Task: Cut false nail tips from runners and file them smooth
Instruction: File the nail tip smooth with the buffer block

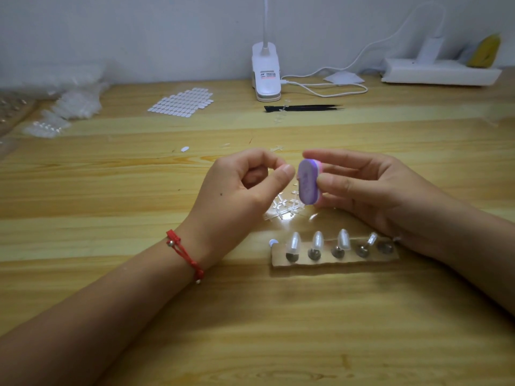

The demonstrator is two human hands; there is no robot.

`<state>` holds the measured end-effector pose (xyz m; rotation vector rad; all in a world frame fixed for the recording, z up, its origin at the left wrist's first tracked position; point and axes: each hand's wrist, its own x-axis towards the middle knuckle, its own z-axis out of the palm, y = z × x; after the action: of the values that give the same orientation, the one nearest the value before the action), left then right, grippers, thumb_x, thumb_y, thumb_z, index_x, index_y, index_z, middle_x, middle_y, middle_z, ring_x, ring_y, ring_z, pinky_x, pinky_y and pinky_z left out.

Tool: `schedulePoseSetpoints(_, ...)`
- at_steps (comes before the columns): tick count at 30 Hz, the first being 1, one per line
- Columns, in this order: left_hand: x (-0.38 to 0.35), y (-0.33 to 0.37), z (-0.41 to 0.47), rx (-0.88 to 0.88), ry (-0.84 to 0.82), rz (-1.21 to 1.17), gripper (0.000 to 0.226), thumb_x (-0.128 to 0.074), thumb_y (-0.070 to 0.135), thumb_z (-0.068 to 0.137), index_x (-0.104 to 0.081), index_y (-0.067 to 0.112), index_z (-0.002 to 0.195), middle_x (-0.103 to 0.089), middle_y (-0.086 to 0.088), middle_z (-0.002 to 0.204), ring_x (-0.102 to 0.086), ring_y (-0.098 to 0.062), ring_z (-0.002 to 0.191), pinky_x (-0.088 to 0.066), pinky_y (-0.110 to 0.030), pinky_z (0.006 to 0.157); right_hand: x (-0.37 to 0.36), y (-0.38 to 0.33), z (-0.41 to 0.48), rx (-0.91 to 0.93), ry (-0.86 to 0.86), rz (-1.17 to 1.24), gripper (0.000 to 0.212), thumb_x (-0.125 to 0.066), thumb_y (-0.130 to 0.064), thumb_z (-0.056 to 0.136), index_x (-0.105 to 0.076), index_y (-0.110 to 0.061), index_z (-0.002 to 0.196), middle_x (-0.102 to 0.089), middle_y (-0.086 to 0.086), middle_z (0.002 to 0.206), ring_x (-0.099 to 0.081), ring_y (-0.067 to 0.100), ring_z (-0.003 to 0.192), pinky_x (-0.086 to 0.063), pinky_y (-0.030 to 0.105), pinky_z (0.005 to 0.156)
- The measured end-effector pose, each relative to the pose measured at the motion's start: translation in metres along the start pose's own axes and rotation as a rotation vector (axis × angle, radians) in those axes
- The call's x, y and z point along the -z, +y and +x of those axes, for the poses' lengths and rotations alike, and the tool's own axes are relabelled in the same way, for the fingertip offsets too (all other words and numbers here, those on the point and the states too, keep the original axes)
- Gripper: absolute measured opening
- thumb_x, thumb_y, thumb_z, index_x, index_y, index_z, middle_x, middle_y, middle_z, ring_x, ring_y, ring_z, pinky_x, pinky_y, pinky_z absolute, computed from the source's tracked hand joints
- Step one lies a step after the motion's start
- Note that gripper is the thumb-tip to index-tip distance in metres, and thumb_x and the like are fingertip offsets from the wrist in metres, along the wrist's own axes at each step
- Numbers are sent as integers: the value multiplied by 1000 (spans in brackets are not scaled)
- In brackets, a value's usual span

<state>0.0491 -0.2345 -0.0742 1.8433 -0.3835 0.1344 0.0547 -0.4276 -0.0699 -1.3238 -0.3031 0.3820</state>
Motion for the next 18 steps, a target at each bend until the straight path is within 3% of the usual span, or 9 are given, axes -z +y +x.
schedulePoseSetpoints(5,-1,1,-1,-20,-83,29,19,-64,17,89,-61,19,70,-31,-8,58,-25,-11,51,-23,-16,46,3,0,1,7,61,35,35,-67,-13,73,-74,-18,107,-75,3,100,-70,11,91,-55,20,78)
schedulePoseSetpoints(8,0,0,-1,-11,-17,-6,18,-63,16,90,-62,17,72,-36,-13,60,-27,-15,53,-24,-18,46,2,0,1,-16,9,-31,36,-69,-16,72,-74,-21,108,-74,5,105,-69,14,99,-55,24,86)
schedulePoseSetpoints(12,-2,0,-1,1,-106,53,16,-65,19,88,-64,19,72,-33,-11,58,-28,-18,54,-23,-21,48,2,1,1,-8,14,-26,35,-68,-17,73,-75,-21,108,-74,5,103,-68,15,100,-52,30,94)
schedulePoseSetpoints(18,-1,0,1,-6,-63,22,13,-65,22,87,-67,17,75,-28,-8,58,-23,-10,49,-21,-16,45,4,1,1,-8,-18,-41,31,-65,-17,79,-76,-23,107,-74,3,105,-66,13,100,-51,28,92)
